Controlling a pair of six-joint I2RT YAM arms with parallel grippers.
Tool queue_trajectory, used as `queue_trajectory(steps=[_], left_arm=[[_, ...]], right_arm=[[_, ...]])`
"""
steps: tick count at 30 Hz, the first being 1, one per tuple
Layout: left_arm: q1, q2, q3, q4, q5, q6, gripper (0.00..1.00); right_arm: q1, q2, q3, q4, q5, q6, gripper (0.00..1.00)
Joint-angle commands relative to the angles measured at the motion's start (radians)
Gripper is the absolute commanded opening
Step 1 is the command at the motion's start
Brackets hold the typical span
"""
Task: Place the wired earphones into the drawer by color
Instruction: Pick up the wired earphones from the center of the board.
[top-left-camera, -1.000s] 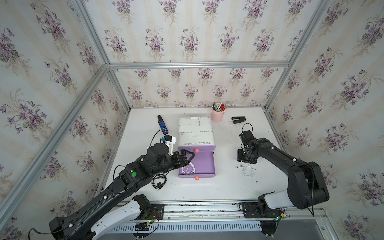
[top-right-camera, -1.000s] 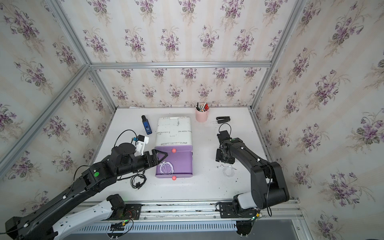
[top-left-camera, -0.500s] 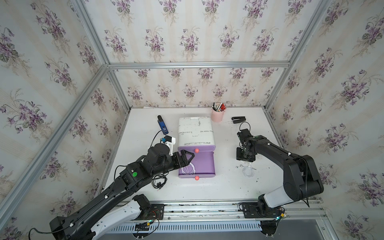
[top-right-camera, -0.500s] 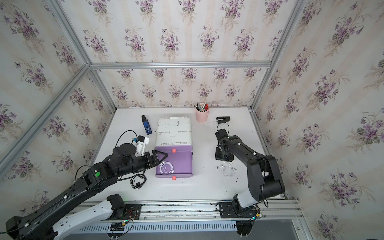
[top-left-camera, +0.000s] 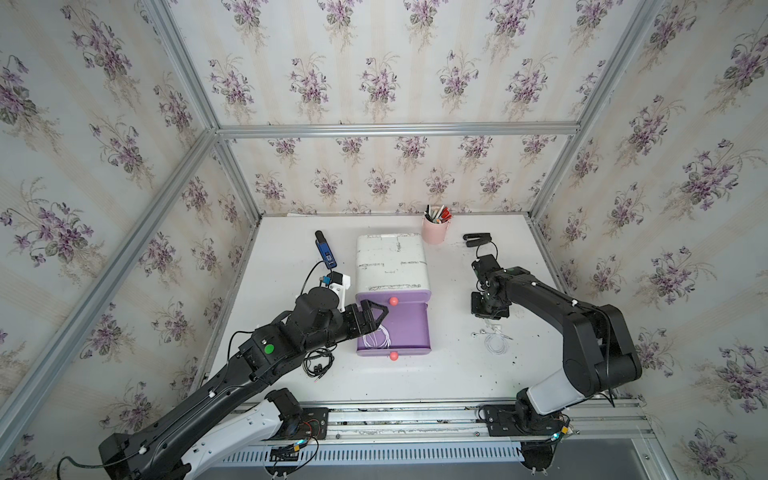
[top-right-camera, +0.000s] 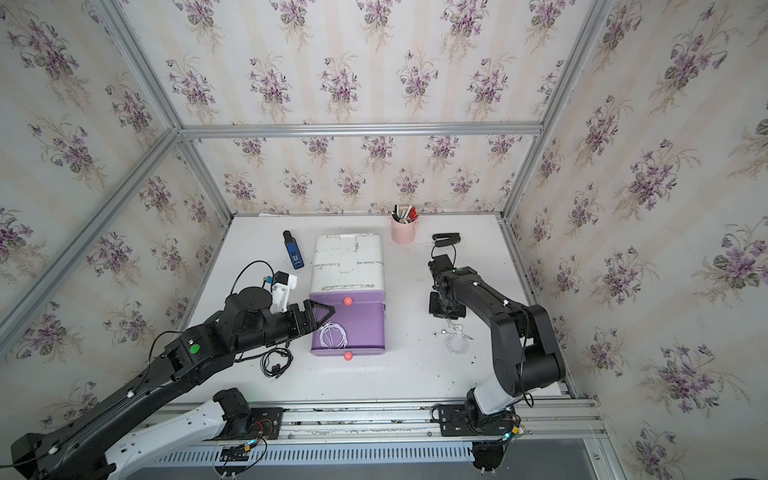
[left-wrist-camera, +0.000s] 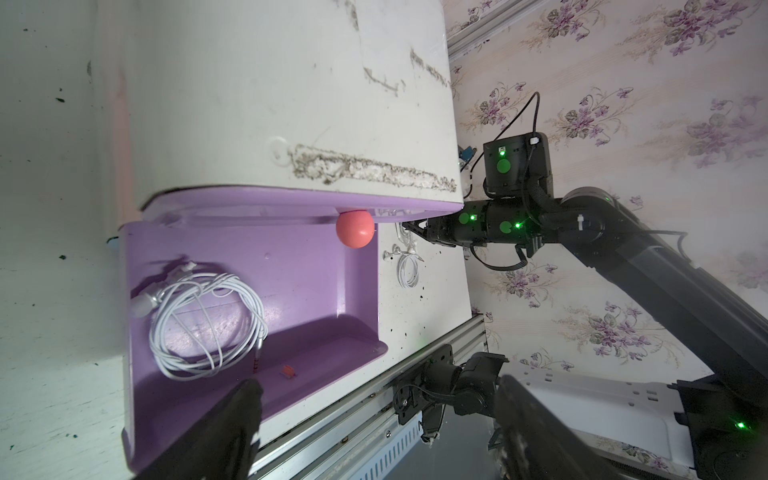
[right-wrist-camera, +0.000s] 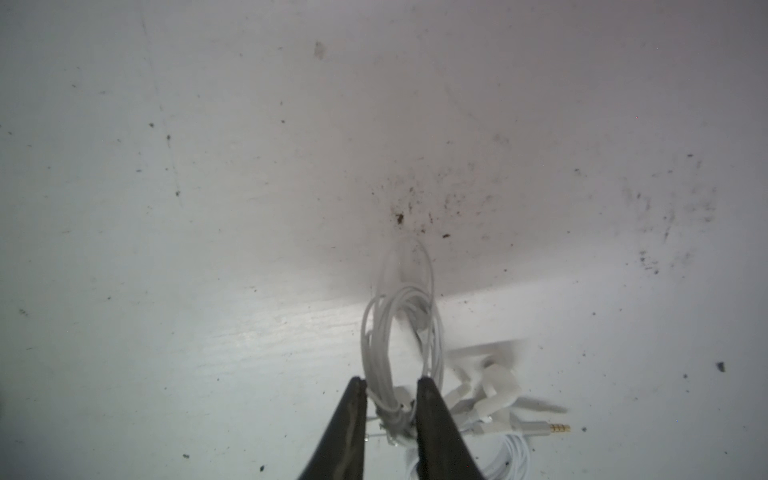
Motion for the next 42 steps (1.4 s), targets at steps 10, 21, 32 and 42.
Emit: queue_trajectory(steps=[10,21,32,42], left_arm=[[0.000,0.003,0.005,-0.004,-0.013,0.012,0.90],[0.001,0.024,0.041,0.022,0.002,0.040,0.90],[0.022,0.083,0.090,0.308,0.118,0.172,0.96],[0.123,0.204,0.087,0.697,0.398,0.158,0.97]], right_arm=[[0.001,-0.040,0.063,-0.069,0.016,-0.015,0.03],[0.000,-0.229,0.253,-0.177,-0.122,-0.025,0.00],[0.000,-0.552,0.256,0.184,-0.867,0.118,0.00],[0.003,-0.693,0.106,0.551,-1.133,0.395,0.00]])
